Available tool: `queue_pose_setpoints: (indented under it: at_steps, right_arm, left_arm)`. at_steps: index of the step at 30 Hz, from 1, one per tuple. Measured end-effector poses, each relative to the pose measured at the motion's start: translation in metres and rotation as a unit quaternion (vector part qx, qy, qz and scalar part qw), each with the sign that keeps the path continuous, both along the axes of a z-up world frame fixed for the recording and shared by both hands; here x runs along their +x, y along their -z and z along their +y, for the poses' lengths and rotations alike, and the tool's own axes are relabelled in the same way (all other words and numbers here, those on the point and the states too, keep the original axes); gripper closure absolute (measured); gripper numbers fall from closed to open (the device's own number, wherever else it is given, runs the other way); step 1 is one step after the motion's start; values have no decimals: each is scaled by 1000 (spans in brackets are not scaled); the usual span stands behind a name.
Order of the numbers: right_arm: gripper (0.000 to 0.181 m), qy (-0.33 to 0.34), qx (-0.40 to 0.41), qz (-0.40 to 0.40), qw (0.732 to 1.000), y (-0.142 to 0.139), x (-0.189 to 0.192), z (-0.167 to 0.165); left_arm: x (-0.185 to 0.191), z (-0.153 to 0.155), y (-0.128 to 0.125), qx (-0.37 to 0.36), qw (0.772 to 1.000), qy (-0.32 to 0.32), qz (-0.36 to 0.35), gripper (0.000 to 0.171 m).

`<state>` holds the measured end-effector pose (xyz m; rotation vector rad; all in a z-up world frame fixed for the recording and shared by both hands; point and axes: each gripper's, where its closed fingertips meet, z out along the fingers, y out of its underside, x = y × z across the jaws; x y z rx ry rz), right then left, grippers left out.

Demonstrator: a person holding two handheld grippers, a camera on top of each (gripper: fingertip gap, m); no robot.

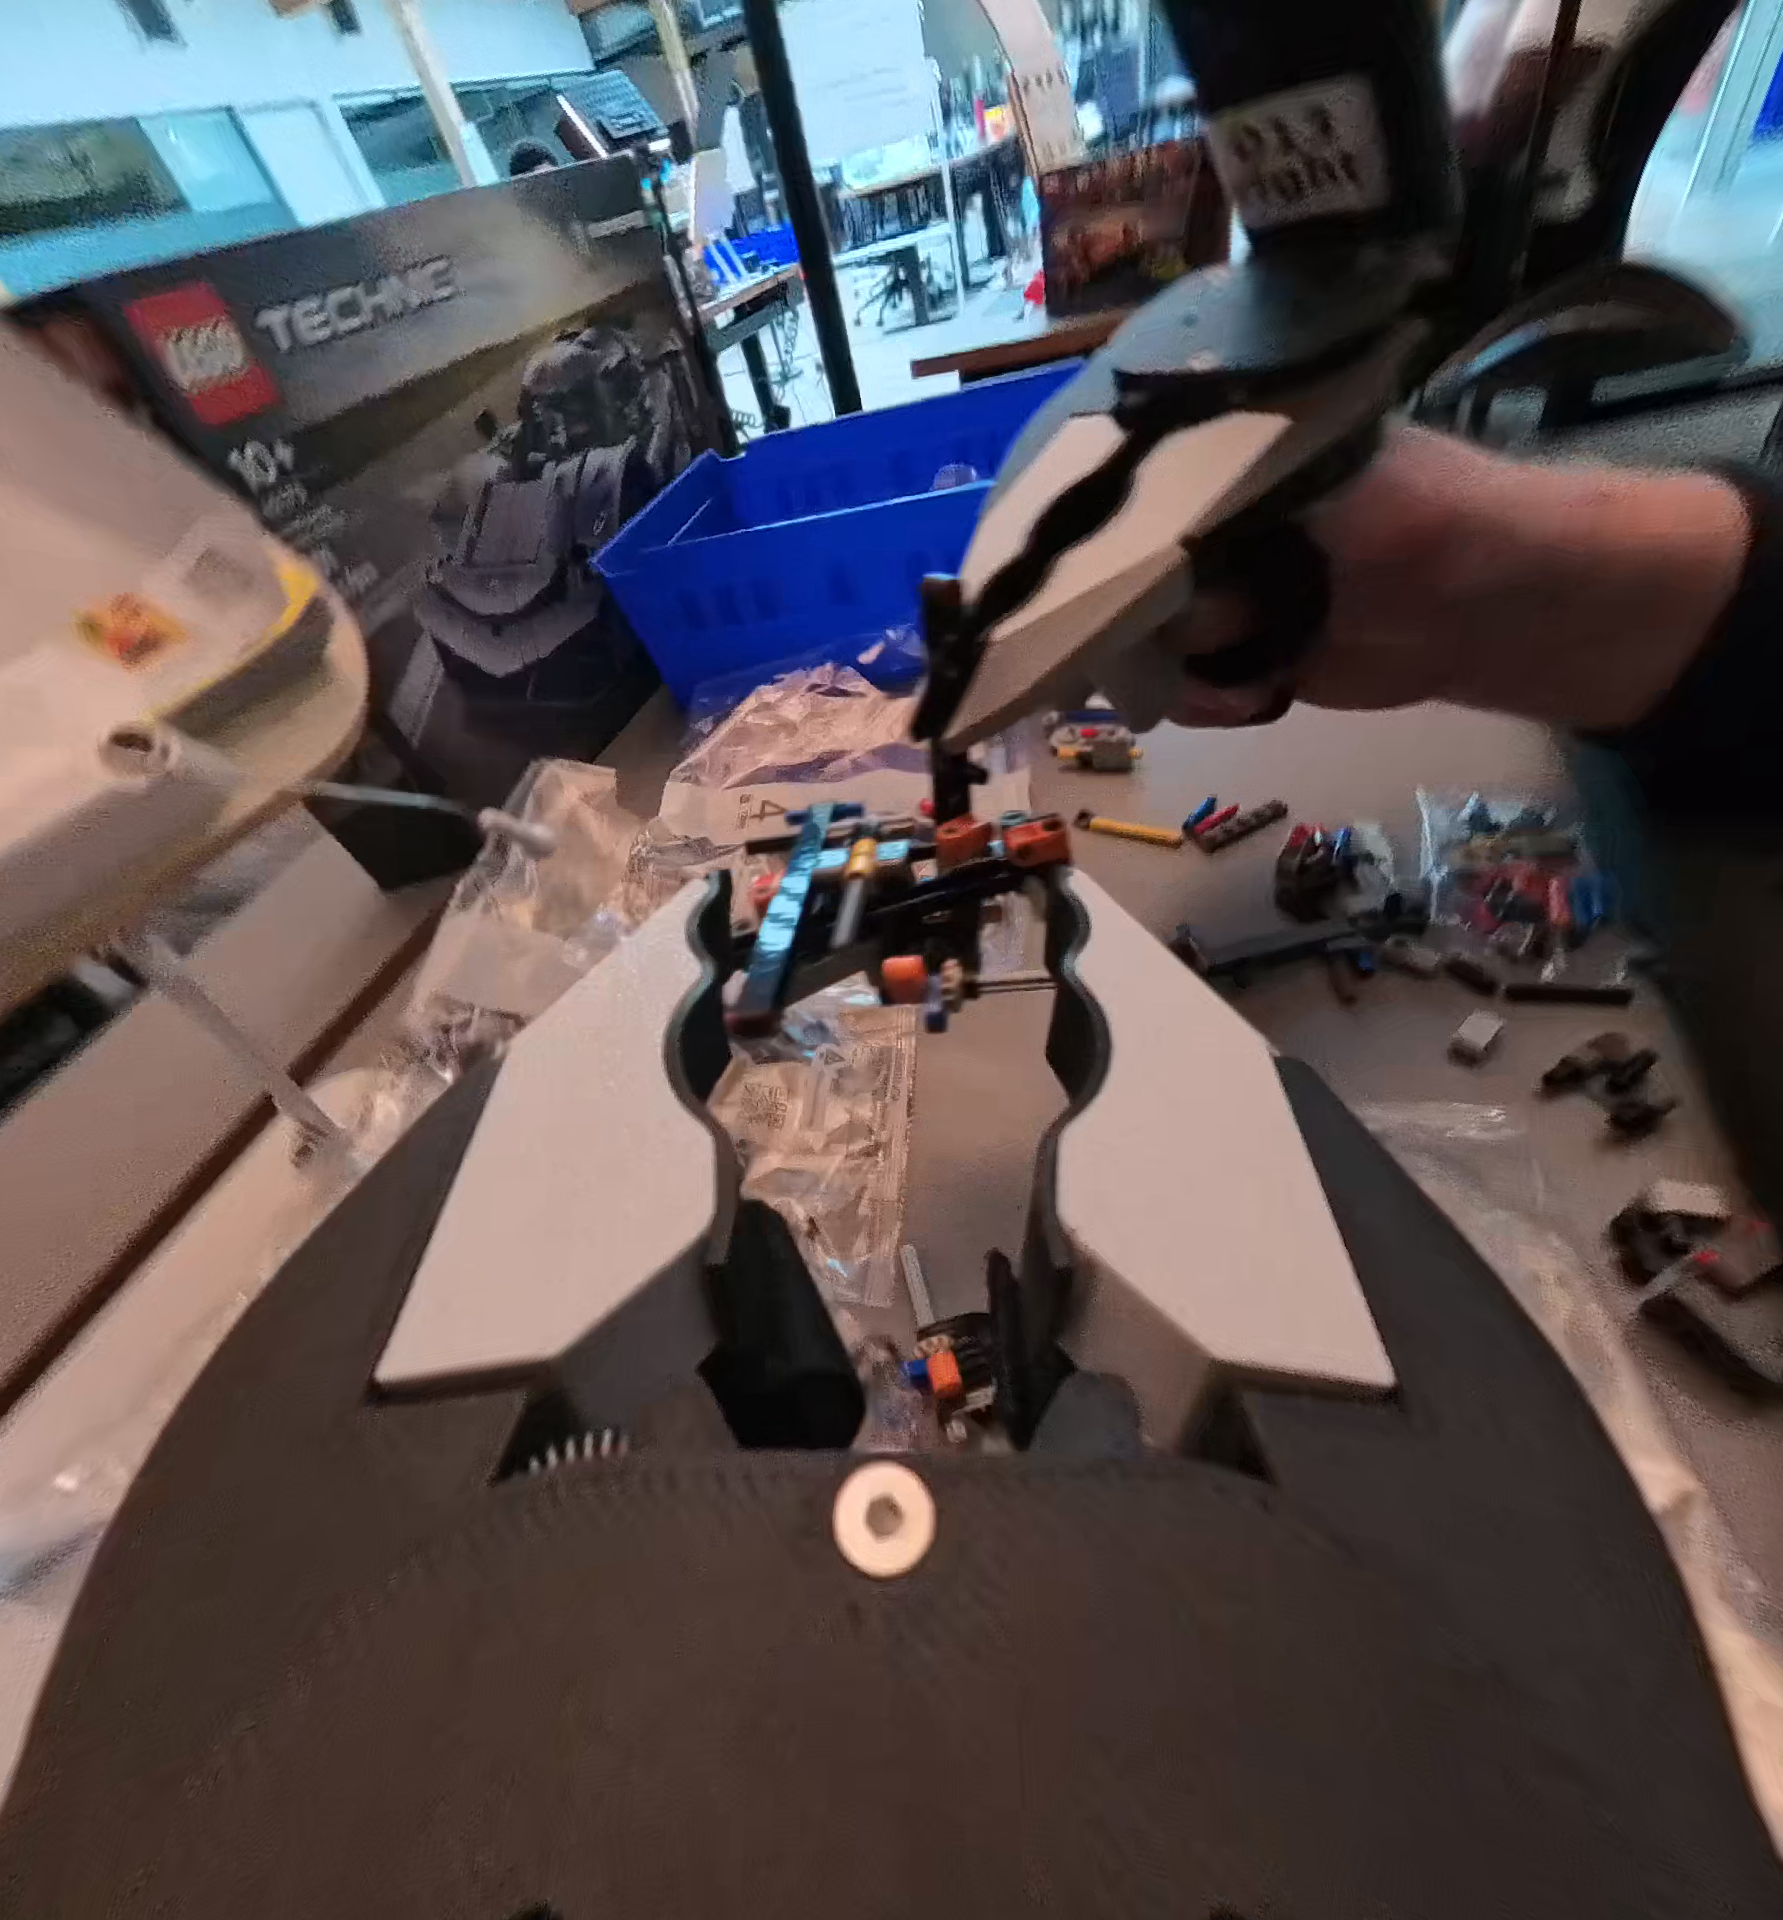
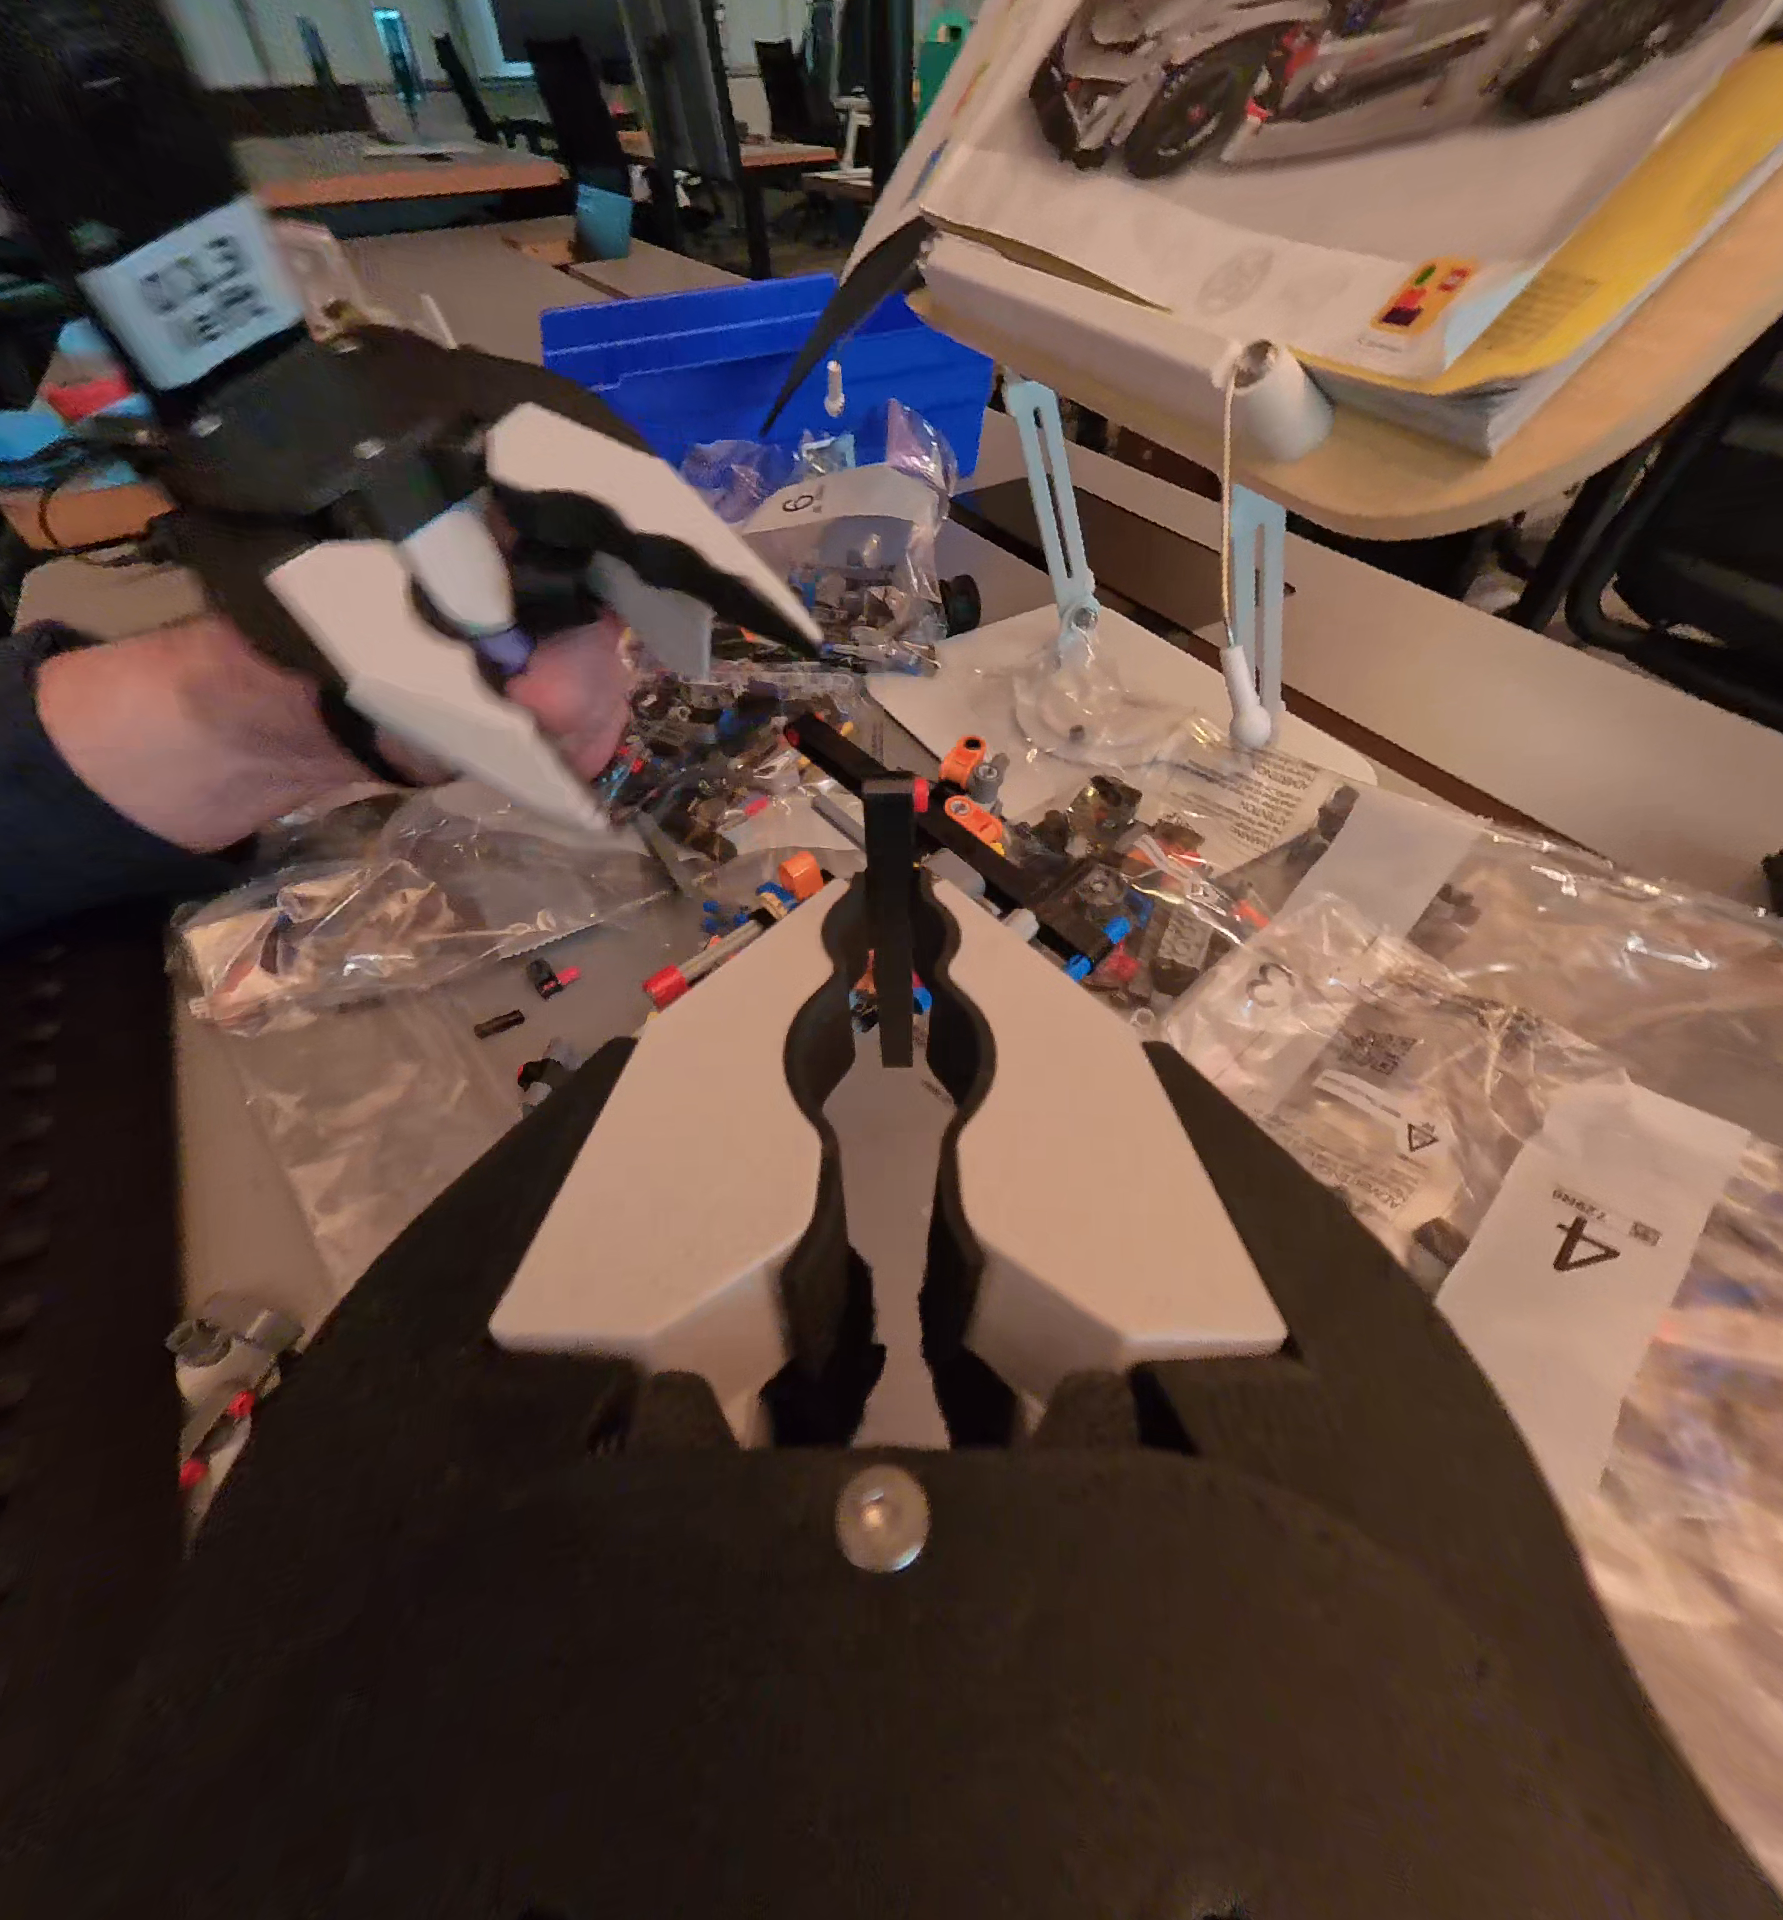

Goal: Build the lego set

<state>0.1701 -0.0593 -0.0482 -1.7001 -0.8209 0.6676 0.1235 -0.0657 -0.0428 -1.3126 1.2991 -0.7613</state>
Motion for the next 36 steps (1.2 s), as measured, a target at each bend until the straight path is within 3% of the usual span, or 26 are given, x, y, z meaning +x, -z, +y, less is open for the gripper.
queue_pose_setpoints:
  at_steps: [4, 7, 10, 15, 18, 22, 27, 30, 36]
  right_arm:
    - [176, 1, -19, 15, 1000, 2, -4, 1]
    - [177, -6, -23, 27, 999, -1, -11, -1]
    - [176, -15, -23, 22, 999, 0, -19, -5]
    - [176, -21, -13, 38, 999, -7, -21, -7]
    - [176, -34, -6, 58, 998, -13, -21, -10]
    - [160, -44, -26, 59, 997, -6, -23, -9]
    - [176, -61, -30, 47, 997, 0, -31, -14]
    - [177, -59, -31, 58, 996, -3, -31, -13]
    - [176, 9, 44, -61, 997, 0, -29, -8]
  left_arm:
    - [25, -15, 23, 96, 991, -3, 90, 108]
    - [34, -17, 43, 123, 982, 0, 142, 111]
    - [34, -8, 44, 139, 978, -33, 154, 131]
    - [32, -10, 40, 146, 979, -28, 142, 135]
    - [33, -18, 34, 107, 988, 1, 108, 135]
    - [29, -20, 25, 70, 995, 17, 66, 136]
    - [29, -23, 23, 84, 994, 20, 68, 135]
    - [29, -23, 20, 83, 995, 21, 59, 136]
    - [29, -16, 25, 106, 990, -15, 89, 137]
